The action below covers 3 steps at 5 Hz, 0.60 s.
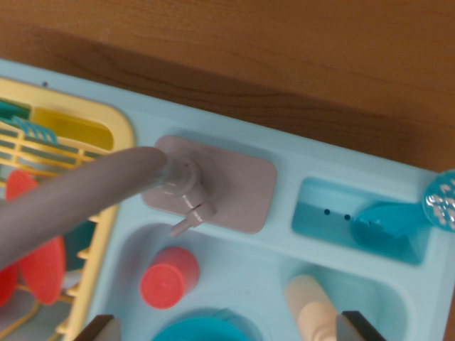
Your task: Pick detergent from the sink
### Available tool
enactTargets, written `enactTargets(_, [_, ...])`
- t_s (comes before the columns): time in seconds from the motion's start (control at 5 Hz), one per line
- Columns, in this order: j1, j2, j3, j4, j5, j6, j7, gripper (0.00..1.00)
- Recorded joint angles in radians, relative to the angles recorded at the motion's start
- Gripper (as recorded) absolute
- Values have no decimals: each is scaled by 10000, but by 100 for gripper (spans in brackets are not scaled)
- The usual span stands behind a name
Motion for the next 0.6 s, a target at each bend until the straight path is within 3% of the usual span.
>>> enactTargets(0.2, [-65,124,-51,-312,61,-472,-436,0])
enactTargets(0.4, [-65,124,-51,-312,61,-472,-436,0])
enactTargets(0.6, [-131,248,-102,-626,123,-946,-872,0])
